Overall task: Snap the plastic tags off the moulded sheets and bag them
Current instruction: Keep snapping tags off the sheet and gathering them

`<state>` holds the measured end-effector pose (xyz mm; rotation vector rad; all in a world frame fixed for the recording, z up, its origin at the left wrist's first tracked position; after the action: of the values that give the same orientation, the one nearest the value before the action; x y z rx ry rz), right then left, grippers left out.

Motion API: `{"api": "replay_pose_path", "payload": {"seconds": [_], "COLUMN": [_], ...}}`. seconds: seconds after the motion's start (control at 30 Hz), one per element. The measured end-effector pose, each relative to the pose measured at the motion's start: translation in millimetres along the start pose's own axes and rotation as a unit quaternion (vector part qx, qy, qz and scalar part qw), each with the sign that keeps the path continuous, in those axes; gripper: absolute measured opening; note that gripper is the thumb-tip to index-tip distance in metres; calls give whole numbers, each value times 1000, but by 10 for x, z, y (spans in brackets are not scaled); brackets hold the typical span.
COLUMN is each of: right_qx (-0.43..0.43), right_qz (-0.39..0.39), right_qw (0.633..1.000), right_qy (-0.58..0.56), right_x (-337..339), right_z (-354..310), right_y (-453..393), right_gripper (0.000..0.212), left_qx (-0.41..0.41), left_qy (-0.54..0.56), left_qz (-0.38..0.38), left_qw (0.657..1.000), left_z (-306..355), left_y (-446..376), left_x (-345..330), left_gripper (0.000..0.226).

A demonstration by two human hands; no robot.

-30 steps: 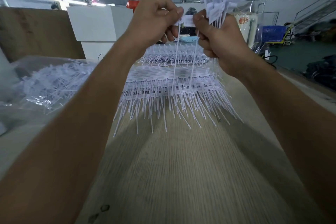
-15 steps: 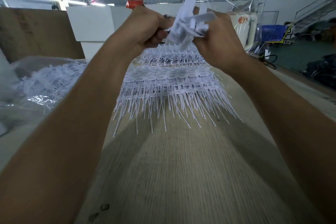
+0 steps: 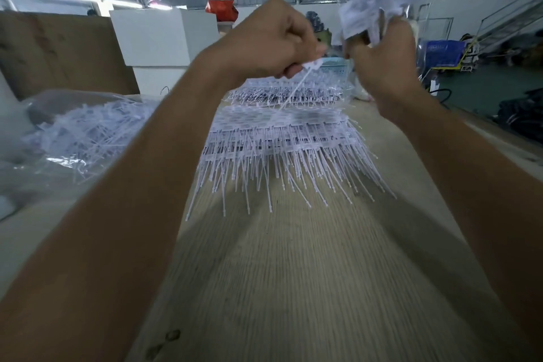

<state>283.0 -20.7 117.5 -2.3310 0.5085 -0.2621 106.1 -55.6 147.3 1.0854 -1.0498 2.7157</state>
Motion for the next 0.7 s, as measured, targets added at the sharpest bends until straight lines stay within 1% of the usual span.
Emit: {"api": "replay_pose_path", "payload": {"seconds": [0.03, 0.07, 0.1, 0.17, 0.23, 0.4, 0.5, 0.6, 0.7], "right_qx": [-24, -36, -39, -20, -15, -52, -73, -59, -47], "right_qz": [-23, -55, -89, -136, -151, -179, -182, -229, -247], "right_qw": [998, 993, 986, 980, 977, 958, 962, 965, 964], "right_qy": [-52, -102, -136, -145, -147, -218, -192, -115, -88], "right_x": [19, 14, -6, -75, -155, -205, -238, -299, -338], "right_z": [-7, -22, -53, -128, -174, -198, -170, -143, -162], "right_y": [-2, 1, 23, 78, 117, 160, 162, 229, 286], "right_gripper": [11, 11, 8, 8, 13, 17, 26, 38, 38], "left_qx": [-3, 1, 9, 22, 19, 12, 13, 10, 9], "left_qy": [-6, -7, -2, 22, 52, 112, 159, 191, 187], "left_qz": [36, 62, 74, 73, 68, 84, 127, 148, 157], "left_qw": [999, 998, 997, 997, 996, 990, 979, 970, 970], "left_z": [20, 21, 6, -19, -23, -47, -78, -102, -106], "left_y": [-23, -39, -47, -32, -11, -14, -37, -58, -63], "left_x": [20, 34, 35, 14, 15, 31, 101, 164, 152], "left_gripper": [18, 15, 14, 16, 17, 7, 9, 9, 9]}}
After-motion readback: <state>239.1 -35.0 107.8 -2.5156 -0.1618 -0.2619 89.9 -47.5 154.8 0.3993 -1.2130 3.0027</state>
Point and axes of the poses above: each hand's wrist, its own y-axis away from the middle knuckle, its own x-axis out of the back of the hand, z = x × y, the point moved 5 cm from there along -y, towards the middle knuckle, and after that the axes turned 8 degrees about z, right-handed, at the moved point
